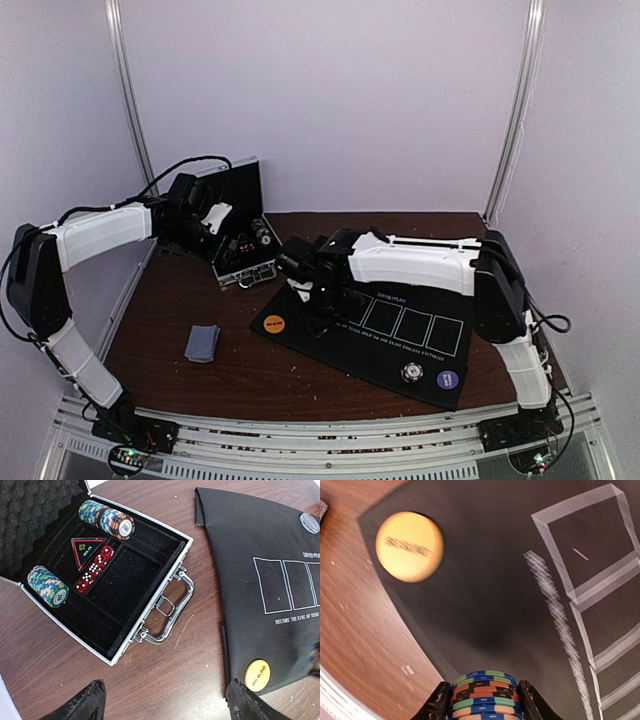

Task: Distribute texas hold em gaming equipment
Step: Place the poker chips pile in the big blind area.

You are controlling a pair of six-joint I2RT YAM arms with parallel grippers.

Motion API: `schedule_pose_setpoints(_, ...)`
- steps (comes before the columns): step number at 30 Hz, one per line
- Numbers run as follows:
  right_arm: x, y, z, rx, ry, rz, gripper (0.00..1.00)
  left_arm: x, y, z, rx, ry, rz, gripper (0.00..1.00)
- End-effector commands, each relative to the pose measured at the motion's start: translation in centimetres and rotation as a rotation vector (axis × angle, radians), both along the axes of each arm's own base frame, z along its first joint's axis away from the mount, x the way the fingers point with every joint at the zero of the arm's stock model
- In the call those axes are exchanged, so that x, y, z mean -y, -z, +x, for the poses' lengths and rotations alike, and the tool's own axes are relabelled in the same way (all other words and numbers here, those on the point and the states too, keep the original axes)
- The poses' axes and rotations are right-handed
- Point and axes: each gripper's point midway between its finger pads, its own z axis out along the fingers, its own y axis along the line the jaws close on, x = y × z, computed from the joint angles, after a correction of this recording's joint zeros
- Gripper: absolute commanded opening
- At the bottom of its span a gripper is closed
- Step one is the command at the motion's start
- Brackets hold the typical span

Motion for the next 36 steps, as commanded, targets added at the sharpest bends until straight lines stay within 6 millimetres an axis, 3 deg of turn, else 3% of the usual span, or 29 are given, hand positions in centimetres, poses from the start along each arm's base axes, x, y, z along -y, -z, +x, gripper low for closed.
schedule_pose_setpoints(1, -2.5, 0.5, 0.9, 0.014, -0.077, -0.003, 0.0, -0.5, -1.5, 0.5, 0.055, -0.01, -0.006, 0.87)
schedule_pose_setpoints(9, -3.0, 4.3, 1.6, 0.019, -0.101, -0.071, 0.0, -0.6, -1.4, 0.6, 0.053, -0.014, -0.005, 0.87)
schedule_pose_setpoints(21, -4.2, 6.9, 1.1, 0.01, -0.147, -0.102, 0.02, -0.6, -1.2, 0.6, 0.047, -0.011, -0.008, 0.87)
schedule_pose_setpoints(25, -3.8, 6.7, 1.1, 0.018, -0.149, -0.119, 0.18, -0.5, -1.1, 0.5, 0.044, -0.007, -0.008, 0.87)
schedule_pose_setpoints(36, -4.3, 4.9, 1.8, 0.057, -0.157, -0.094, 0.79, -0.4, -1.0, 0.5, 0.041, -0.004, -0.011, 0.87)
